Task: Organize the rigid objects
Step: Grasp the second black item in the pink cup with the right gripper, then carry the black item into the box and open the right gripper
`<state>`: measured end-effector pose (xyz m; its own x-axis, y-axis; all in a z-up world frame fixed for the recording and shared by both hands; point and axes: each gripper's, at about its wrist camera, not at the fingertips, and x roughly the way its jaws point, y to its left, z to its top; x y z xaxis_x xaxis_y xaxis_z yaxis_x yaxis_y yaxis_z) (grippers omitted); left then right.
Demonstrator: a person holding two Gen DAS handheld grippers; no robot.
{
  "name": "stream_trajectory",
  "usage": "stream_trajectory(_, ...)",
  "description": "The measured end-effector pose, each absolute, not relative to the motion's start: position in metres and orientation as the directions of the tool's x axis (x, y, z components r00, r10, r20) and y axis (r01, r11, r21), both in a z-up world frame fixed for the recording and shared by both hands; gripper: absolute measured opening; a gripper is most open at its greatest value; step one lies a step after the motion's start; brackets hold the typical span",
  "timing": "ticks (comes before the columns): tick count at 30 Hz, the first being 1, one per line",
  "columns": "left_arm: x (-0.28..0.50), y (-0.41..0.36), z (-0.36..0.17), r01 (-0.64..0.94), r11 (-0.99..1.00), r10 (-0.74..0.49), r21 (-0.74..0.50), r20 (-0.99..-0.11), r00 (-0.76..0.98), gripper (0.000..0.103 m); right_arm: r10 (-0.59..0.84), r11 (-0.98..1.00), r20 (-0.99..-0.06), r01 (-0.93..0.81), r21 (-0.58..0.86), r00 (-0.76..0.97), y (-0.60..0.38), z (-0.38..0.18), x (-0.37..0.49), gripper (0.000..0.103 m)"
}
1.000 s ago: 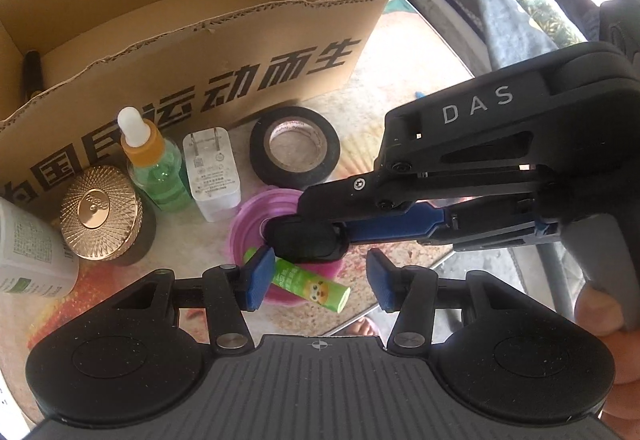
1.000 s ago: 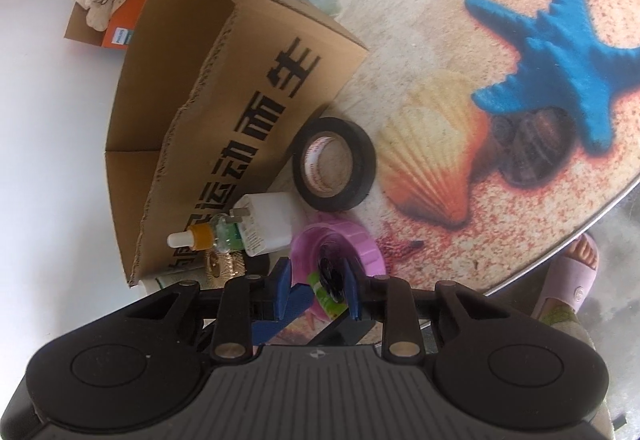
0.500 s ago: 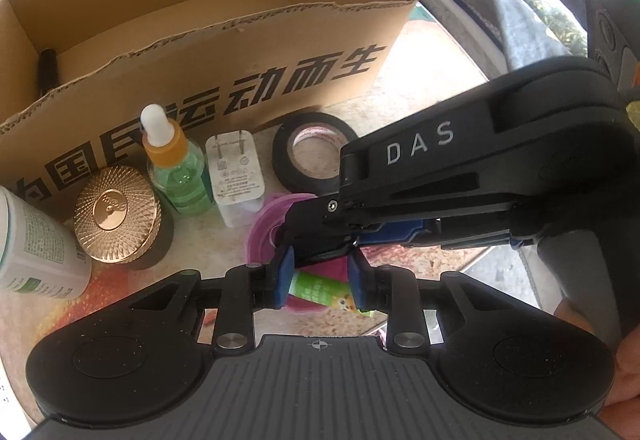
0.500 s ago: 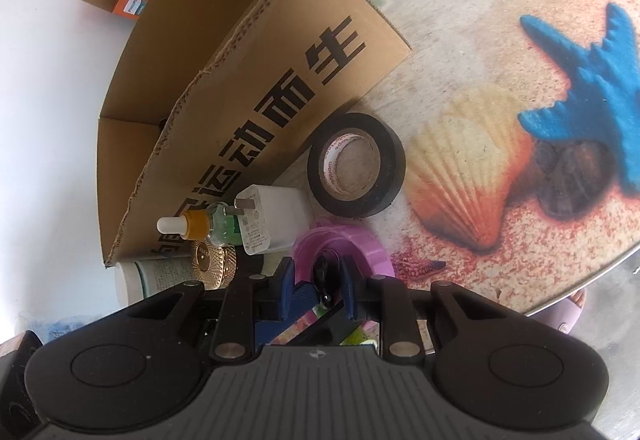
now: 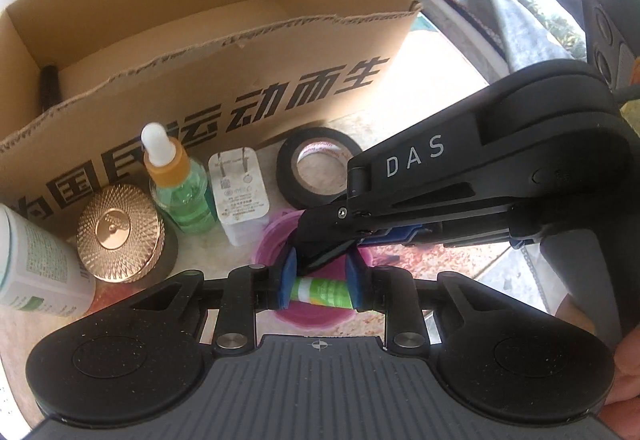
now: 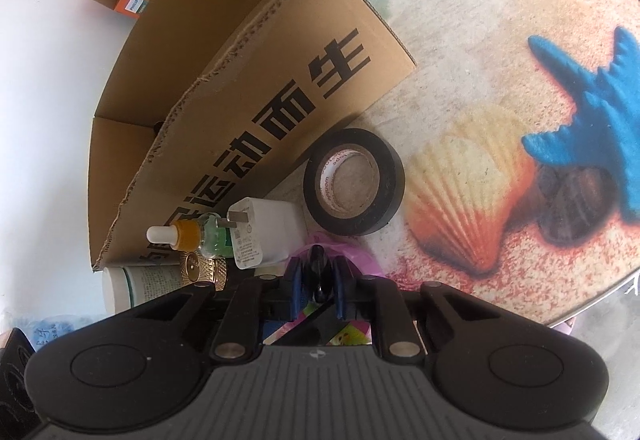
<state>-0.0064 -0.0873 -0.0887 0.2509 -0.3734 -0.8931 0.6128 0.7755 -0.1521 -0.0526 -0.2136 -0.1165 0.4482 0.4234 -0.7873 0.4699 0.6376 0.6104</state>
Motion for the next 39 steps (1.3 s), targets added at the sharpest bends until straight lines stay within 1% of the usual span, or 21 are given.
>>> stream_trajectory(8,-0.02,-0.085,-0.061,0.646,0.75,-0.399,-0.142,-0.875,0.272,0.026,0.423,0.641,-0.774,0.448,0.623,0.471,-0.22,-0.088,-0.066,0.017)
stream_trajectory(14,-0.026,-0.073,-0.014,0.652,0.748,-0.422,-0.124,-0.847,0.324,0.026,0.43,0.651,-0.746,0.398,0.646,0.508,-0.219,-0.039,-0.069,0.018)
stream_trajectory(19,-0.014,-0.061,0.03,0.624,0.778,-0.408,-0.069,-0.812,0.419,0.026,0.461,0.668,-0.7,0.306,0.678,0.545,-0.21,0.006,-0.044,0.018)
stream_trajectory(23,0.015,-0.049,0.052,0.564,0.826,-0.36,-0.015,-0.784,0.506,0.026,0.517,0.678,-0.654,0.201,0.707,0.552,-0.197,0.025,0.002,0.018)
stream_trajectory(27,0.052,-0.04,0.051,0.484,0.875,-0.288,0.023,-0.778,0.558,0.026,0.59,0.666,-0.629,0.136,0.734,0.507,-0.184,0.021,0.06,0.018)
stream_trajectory(29,0.069,-0.04,0.046,0.453,0.89,-0.246,0.046,-0.787,0.565,0.026,0.618,0.665,-0.631,0.116,0.737,0.469,-0.178,0.012,0.09,0.018)
stream_trajectory(32,0.1,-0.039,0.032,0.411,0.91,-0.186,0.06,-0.825,0.533,0.026,0.642,0.677,-0.656,0.107,0.728,0.398,-0.168,-0.008,0.13,0.018)
stream_trajectory(39,0.155,-0.04,-0.011,0.344,0.936,-0.095,0.071,-0.892,0.442,0.027,0.671,0.675,-0.693,0.171,0.718,0.263,-0.157,-0.065,0.199,0.018)
